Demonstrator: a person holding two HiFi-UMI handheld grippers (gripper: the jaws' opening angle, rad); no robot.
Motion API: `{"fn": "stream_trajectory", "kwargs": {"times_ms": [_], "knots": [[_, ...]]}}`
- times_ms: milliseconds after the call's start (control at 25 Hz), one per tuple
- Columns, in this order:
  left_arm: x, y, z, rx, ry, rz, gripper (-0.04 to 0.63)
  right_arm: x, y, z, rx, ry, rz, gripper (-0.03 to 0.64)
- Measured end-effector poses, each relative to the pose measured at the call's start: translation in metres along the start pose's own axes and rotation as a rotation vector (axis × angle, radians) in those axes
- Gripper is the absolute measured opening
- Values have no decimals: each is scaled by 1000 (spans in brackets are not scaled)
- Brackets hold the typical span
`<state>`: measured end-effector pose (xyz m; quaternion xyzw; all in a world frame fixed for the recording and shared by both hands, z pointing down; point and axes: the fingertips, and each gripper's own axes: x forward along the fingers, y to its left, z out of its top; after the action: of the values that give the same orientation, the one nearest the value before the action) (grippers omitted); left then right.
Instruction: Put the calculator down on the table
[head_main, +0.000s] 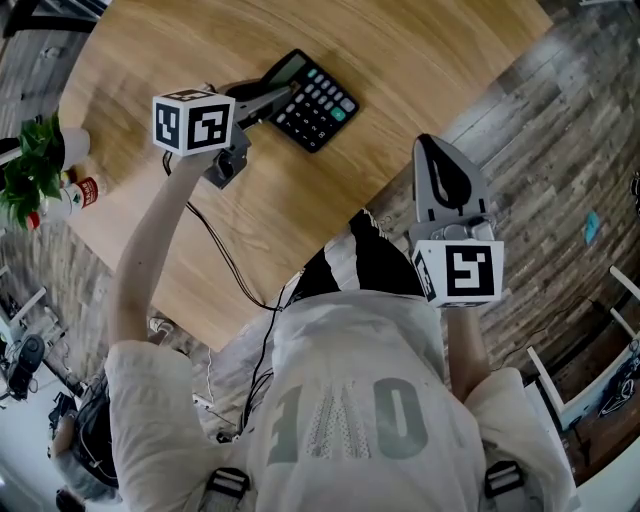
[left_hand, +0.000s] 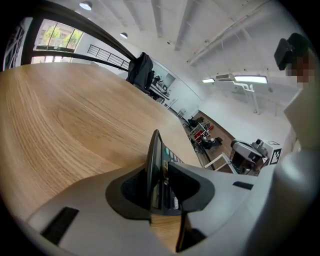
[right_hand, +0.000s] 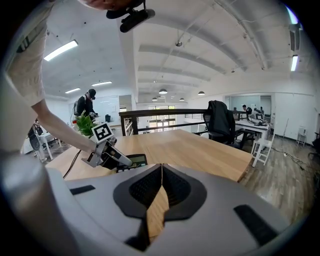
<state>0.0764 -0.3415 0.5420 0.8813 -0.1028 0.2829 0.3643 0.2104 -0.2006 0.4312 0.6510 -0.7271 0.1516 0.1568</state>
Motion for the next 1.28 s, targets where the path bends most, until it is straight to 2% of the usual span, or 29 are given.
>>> {"fn": "stream_trajectory", "kwargs": {"times_ms": [280,480,600,680,760,840,960,1080,1280], "knots": [[1,8,-1,97,10,126,143,-12,4,0,-6,-11,3,20],[-9,16,10,344,-25,335,232,-21,4,0,-14,-25,2,20],[-27,19,28,451,-87,504,233,-28,4,4,-26,-41,-4,20],[-54,11,49,480,-193,611,233,-32,4,12,-48,-64,-16,20],[-90,-7,71,472,-340,696,233,-36,1,24,-65,-93,-45,20],[-133,-35,91,468,-497,772,233,-41,-3,42,-75,-134,-80,20],[-200,-95,108,512,-722,885,233,-53,-3,82,-105,-236,-123,20],[-257,-160,107,563,-910,946,233,-66,11,133,-157,-378,-138,20],[-327,-249,69,607,-1128,1025,230,-102,64,195,-187,-576,-118,20]]}}
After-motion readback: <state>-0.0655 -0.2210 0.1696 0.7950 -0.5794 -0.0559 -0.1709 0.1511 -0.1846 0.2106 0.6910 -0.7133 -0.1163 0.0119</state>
